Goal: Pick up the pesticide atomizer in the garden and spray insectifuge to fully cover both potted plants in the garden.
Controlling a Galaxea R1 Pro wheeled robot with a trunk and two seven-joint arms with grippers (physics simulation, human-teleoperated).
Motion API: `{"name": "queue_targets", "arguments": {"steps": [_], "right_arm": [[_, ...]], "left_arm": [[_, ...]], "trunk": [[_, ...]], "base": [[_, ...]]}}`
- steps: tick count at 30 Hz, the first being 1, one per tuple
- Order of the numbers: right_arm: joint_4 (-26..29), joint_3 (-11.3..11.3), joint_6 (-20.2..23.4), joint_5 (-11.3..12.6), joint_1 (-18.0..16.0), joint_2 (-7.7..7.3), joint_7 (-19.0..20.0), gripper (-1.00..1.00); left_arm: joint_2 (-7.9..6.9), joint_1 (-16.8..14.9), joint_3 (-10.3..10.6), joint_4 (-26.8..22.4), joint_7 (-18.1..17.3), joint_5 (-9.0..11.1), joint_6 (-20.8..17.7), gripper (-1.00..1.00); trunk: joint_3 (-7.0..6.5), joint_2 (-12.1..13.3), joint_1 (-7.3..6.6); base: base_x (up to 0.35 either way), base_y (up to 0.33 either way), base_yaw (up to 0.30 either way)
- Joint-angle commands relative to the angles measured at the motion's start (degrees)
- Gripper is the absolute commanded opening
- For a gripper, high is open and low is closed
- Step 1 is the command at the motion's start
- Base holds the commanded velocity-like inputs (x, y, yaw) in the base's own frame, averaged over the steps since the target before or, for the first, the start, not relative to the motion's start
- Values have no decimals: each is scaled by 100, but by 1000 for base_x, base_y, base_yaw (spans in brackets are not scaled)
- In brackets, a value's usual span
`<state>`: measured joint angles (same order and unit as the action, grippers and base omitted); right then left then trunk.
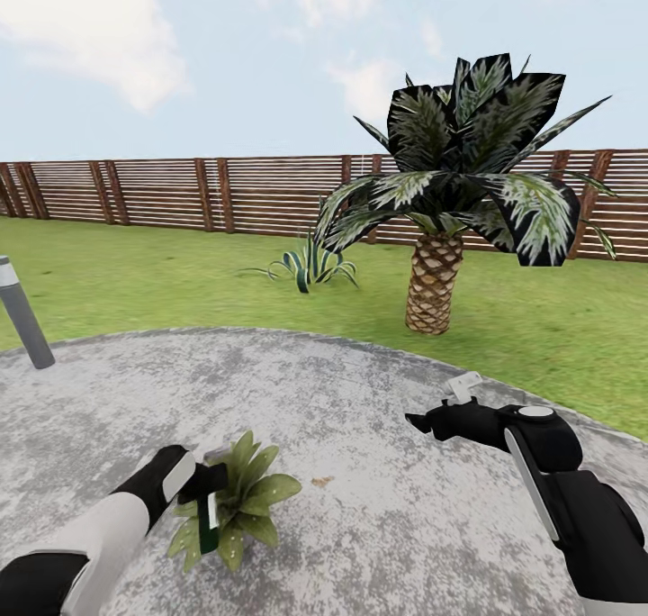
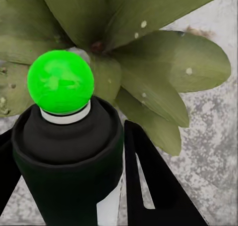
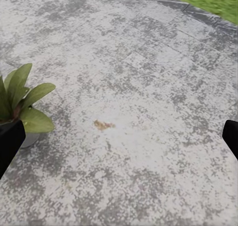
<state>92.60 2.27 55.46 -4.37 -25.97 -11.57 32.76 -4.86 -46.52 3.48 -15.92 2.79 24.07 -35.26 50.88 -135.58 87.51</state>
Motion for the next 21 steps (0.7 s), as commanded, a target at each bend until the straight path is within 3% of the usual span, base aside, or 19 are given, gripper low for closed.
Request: {"name": "queue_targets", "arguments": {"steps": [1,10,17,21], "right_arm": [[6,3,18,-47,-5,-5,38,100],[8,-8,18,-51,-8,6,39,100],[9,25,37,-50,-10,23,41,100],[11,-8,443,-47,-70,12,43,100]], "left_arm": [[-1,-56,2,-5,246,71,-104,-100],[-47,-302,-31,8,684,71,-205,-100],[-73,-657,-26,48,786,52,-692,-100],[-91,-723,-9,152,792,26,-908,-100]], "trunk": [[6,-3,-1],[6,-3,-1],[6,-3,-1],[6,-3,-1]], "base": [[0,0,0],[0,0,0],[0,0,0],[0,0,0]]}}
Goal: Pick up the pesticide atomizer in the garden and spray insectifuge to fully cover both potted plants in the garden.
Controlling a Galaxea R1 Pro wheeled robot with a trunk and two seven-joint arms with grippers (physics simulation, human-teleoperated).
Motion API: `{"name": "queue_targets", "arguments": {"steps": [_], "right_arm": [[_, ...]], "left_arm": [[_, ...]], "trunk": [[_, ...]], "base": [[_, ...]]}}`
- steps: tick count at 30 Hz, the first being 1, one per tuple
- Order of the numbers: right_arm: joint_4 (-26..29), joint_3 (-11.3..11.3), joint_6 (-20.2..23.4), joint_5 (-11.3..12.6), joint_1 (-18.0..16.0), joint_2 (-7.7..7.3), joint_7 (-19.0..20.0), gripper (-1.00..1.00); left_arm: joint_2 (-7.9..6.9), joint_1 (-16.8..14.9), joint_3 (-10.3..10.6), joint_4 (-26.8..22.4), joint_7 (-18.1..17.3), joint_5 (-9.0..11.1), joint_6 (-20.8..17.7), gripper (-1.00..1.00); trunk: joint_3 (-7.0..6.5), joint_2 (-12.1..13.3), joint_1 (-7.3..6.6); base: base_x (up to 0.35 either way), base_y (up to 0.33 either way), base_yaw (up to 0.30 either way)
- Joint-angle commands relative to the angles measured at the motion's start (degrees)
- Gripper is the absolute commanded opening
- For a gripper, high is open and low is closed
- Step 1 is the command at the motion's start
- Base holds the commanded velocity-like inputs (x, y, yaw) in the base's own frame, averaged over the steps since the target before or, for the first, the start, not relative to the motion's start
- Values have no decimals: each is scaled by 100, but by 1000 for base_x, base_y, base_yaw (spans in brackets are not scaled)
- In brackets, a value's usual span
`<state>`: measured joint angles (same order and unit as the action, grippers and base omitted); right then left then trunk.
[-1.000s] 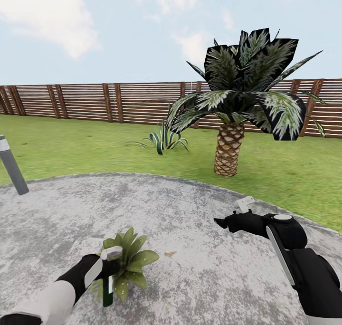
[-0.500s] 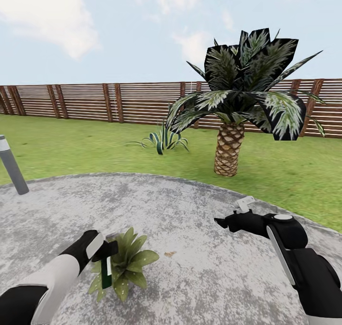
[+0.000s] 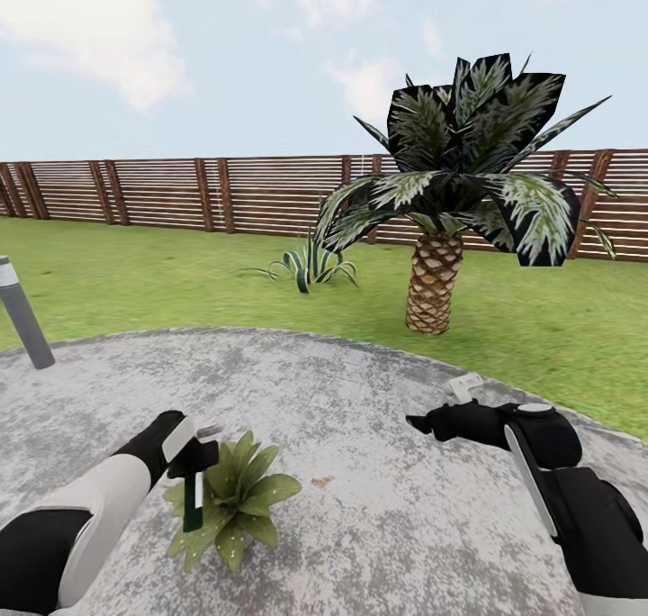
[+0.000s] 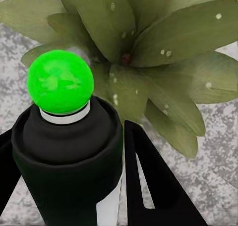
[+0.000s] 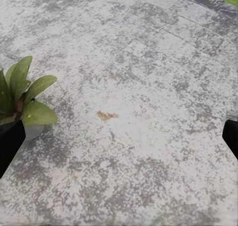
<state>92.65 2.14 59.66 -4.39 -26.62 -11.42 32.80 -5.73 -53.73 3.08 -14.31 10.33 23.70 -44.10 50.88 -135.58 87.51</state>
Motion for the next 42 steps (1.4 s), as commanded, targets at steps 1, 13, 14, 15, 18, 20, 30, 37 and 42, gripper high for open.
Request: {"name": "queue_targets", "arguments": {"steps": [1,13,14,15,18,20,30,37,42], "right_arm": [[6,5,34,-45,-13,1,36,100],[8,-3,34,-45,-37,-40,42,100],[8,-3,34,-45,-37,-37,42,100],[8,-3,34,-45,-37,-34,42,100],[8,-4,34,-45,-31,-28,42,100],[8,1,34,-45,-17,-23,41,100],[8,40,34,-45,26,0,38,100],[8,22,34,-45,-26,-57,196,100],[8,1,34,-45,-35,-83,519,100]], "left_arm": [[-4,-6,46,68,39,54,-44,-100],[84,505,65,323,-56,69,419,-100],[117,528,65,323,-58,72,465,-100],[195,562,63,323,-62,76,564,-100],[454,837,62,324,-70,95,1164,-100],[670,1103,65,324,-78,88,1429,-100],[1421,1592,410,252,-78,40,2054,-100],[1524,1594,535,126,17,88,2130,-100],[1558,1594,414,42,48,1399,3055,-100]], "trunk": [[6,-3,-1],[6,-3,-1],[6,-3,-1],[6,-3,-1],[6,-3,-1],[6,-3,-1],[6,-3,-1],[6,-3,-1],[6,-3,-1]], "base": [[0,0,0],[0,0,-31],[0,0,-185],[0,0,-185],[0,0,-90],[0,0,-22],[0,0,-2],[0,0,-151],[0,0,-269]]}}
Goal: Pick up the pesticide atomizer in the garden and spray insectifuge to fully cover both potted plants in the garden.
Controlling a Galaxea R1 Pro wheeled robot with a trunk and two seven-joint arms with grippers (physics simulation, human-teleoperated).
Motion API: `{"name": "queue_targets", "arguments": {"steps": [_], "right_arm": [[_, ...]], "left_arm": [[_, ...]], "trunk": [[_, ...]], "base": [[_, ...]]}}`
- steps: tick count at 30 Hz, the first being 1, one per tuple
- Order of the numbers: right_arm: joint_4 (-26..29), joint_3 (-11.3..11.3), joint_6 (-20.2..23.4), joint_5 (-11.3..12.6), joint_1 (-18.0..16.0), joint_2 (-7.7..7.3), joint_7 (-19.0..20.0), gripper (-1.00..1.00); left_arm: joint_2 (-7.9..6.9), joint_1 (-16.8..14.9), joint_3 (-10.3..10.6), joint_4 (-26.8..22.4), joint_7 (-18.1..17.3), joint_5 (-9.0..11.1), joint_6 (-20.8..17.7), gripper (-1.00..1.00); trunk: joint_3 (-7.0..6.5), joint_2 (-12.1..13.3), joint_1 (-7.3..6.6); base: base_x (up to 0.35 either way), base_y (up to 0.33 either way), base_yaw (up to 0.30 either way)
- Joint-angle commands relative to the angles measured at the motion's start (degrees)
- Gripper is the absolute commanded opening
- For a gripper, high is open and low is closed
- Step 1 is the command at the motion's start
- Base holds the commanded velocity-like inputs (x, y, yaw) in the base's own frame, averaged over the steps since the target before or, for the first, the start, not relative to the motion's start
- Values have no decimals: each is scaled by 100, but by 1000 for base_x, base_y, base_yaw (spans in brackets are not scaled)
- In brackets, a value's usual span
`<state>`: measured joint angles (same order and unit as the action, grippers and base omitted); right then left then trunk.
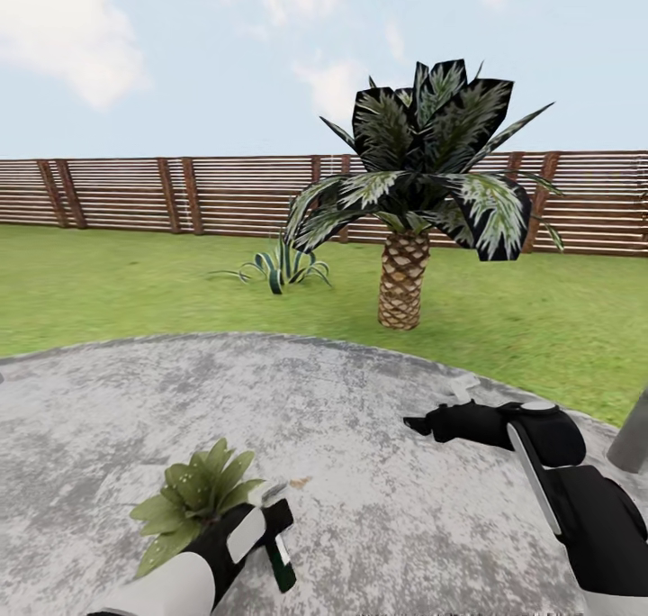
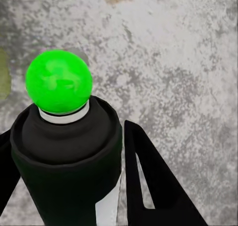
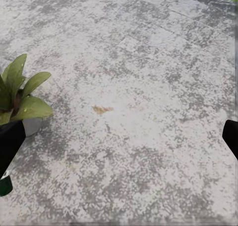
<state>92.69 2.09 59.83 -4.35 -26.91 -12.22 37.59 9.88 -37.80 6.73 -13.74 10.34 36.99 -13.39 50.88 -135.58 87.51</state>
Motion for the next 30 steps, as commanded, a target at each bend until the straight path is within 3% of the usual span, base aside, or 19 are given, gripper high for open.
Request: {"name": "queue_targets", "arguments": {"steps": [1,4,5,7,10,13,16,18,24,27,30], "right_arm": [[4,4,17,-48,-6,-5,61,100],[4,-1,17,-48,-7,-7,87,100],[4,-4,17,-48,-7,-11,95,100],[4,-9,17,-48,-12,-16,101,100],[4,-15,17,-48,-21,-18,106,100],[4,-17,17,-48,-24,-17,107,100],[4,-16,17,-48,-24,-17,108,100],[4,-16,17,-48,-25,-17,108,100],[4,-16,17,-48,-25,-17,108,100],[4,-20,17,-48,-25,-17,108,100],[4,-25,17,-48,-25,-24,108,100]], "left_arm": [[-17,1,41,-9,120,389,167,-100],[-31,1,0,7,664,820,647,-100],[-42,1,-11,14,946,918,849,-100],[-69,-4,-37,21,1136,992,943,-100],[-217,-82,-278,23,1285,1392,656,-100],[-331,-124,-390,15,1292,1772,427,-100],[-446,-136,-450,13,1286,2524,342,-100],[-476,-138,-475,14,1304,2845,323,-100],[-593,-107,-503,22,1348,3132,616,-100],[-708,-95,-501,22,1770,3178,839,-100],[-916,-89,-484,24,2088,3164,985,-100]], "trunk": [[6,-3,-1],[6,-3,-1],[6,-3,-1],[6,-3,-1],[6,-3,-1],[6,-3,-1],[6,-3,-1],[6,-3,-1],[6,-3,-1],[6,-3,-1],[6,-3,-1]], "base": [[0,0,-274],[0,0,-275],[0,0,-276],[0,0,-276],[0,0,-227],[0,0,-81],[0,0,-24],[0,0,-7],[0,0,-1],[0,0,0],[0,0,0]]}}
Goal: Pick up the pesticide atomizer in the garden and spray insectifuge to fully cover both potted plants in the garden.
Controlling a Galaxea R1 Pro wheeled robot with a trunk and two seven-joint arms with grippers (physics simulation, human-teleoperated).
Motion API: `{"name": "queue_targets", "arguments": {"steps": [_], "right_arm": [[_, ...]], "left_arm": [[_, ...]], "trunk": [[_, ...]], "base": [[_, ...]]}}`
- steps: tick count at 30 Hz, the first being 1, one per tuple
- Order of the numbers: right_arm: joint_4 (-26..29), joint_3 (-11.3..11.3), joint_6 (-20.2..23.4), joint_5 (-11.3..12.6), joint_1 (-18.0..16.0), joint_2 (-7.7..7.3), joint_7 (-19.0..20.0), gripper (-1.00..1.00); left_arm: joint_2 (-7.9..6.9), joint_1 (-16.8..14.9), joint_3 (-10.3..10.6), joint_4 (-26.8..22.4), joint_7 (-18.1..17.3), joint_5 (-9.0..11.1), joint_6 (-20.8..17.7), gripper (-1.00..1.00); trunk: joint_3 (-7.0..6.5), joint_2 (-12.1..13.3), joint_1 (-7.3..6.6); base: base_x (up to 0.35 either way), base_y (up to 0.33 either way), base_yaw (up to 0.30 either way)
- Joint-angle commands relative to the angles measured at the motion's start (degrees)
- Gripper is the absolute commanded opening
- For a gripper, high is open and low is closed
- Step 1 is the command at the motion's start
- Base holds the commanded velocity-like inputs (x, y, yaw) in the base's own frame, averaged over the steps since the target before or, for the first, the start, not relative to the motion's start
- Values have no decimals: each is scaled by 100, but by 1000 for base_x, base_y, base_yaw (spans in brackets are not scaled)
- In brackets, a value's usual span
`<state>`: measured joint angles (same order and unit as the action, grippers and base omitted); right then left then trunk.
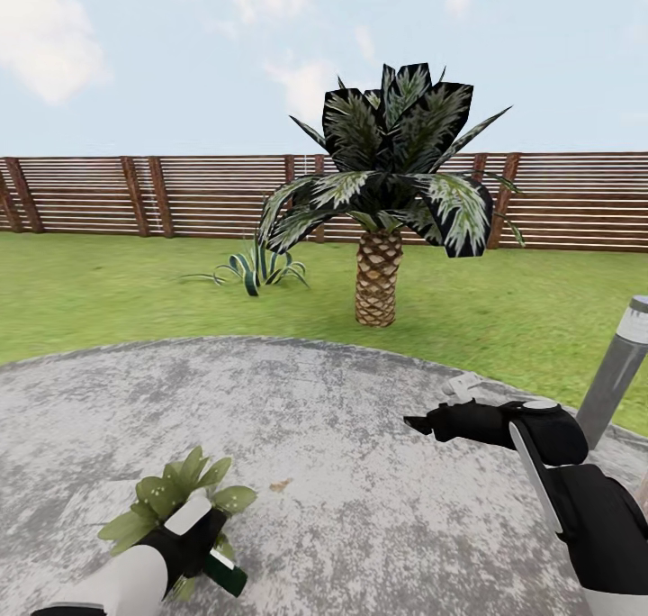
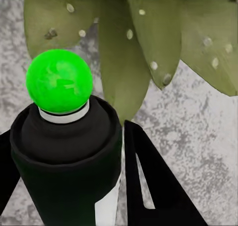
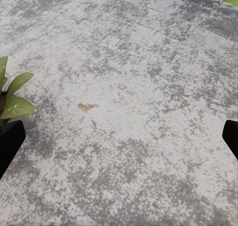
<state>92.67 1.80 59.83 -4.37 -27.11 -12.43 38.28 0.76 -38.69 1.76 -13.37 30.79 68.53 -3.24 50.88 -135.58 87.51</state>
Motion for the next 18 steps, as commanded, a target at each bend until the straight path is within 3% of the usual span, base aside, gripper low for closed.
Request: {"name": "queue_targets", "arguments": {"steps": [1,3,6,10,14,18], "right_arm": [[5,5,17,-47,-5,-4,39,100],[5,3,17,-47,-5,-4,39,100],[5,-2,17,-47,-7,-33,39,100],[5,-1,17,-47,-20,-262,148,100],[5,-3,17,-47,-22,-365,618,100],[5,2,17,-61,-37,-382,778,100]], "left_arm": [[-20,0,18,-12,67,3,-26,-100],[-52,1,41,-10,126,-15,-61,-100],[-79,6,138,9,200,-42,-723,-100],[-77,10,504,83,213,-43,-1236,-100],[-77,3,618,95,186,-36,-1396,-100],[-76,7,646,97,141,-33,-1598,-100]], "trunk": [[6,-3,-1],[6,-3,-1],[6,-3,-1],[6,-3,-1],[6,-3,-1],[6,-3,-1]], "base": [[0,0,0],[0,0,0],[0,0,0],[0,0,0],[0,0,0],[0,0,-79]]}}
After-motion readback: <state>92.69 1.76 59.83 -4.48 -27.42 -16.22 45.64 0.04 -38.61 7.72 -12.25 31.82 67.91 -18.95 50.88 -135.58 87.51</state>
